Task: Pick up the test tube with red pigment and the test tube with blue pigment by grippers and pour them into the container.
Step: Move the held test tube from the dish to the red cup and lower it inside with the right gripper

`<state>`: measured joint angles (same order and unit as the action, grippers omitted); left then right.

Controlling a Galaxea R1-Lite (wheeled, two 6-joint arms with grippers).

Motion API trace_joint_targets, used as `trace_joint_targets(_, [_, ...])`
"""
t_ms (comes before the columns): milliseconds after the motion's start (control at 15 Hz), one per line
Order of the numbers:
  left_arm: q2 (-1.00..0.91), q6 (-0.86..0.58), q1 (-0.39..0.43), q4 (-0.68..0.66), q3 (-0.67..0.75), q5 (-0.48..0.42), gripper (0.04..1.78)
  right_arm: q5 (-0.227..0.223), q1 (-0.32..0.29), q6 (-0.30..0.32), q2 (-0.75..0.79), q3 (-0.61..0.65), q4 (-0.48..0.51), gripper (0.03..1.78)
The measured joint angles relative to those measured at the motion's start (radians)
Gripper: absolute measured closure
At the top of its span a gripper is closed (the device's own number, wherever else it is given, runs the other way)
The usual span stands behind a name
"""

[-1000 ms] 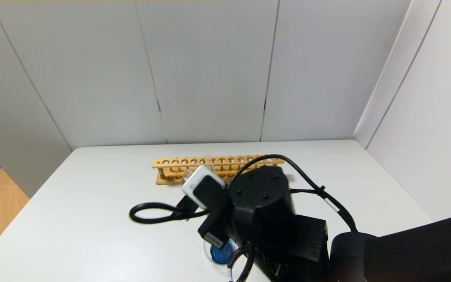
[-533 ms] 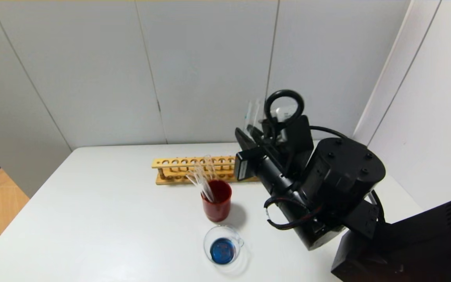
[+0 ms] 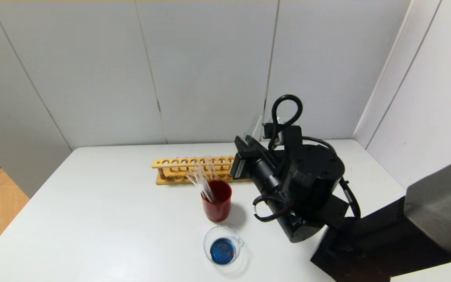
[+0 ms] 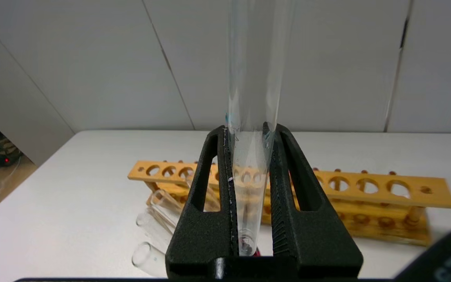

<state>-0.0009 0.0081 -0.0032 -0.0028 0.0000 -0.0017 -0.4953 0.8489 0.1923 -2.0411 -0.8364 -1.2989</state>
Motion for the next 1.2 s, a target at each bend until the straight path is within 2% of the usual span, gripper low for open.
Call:
trace_joint_targets(267, [0.000, 0.000, 0.000, 0.000, 0.000, 0.000, 0.08, 0.000, 0.034, 0.036, -0.102, -0.087, -0.002, 1.49])
trace_joint_targets(533, [0.000, 0.000, 0.000, 0.000, 0.000, 0.000, 0.08, -0.002, 0.043, 0.040, -0.184, -0.127, -0.009, 1.49])
trace_joint_targets(1200, [0.000, 0.000, 0.000, 0.000, 0.000, 0.000, 0.08, 0.005, 0.023, 0.026, -0.208, -0.043, -0.003, 1.49])
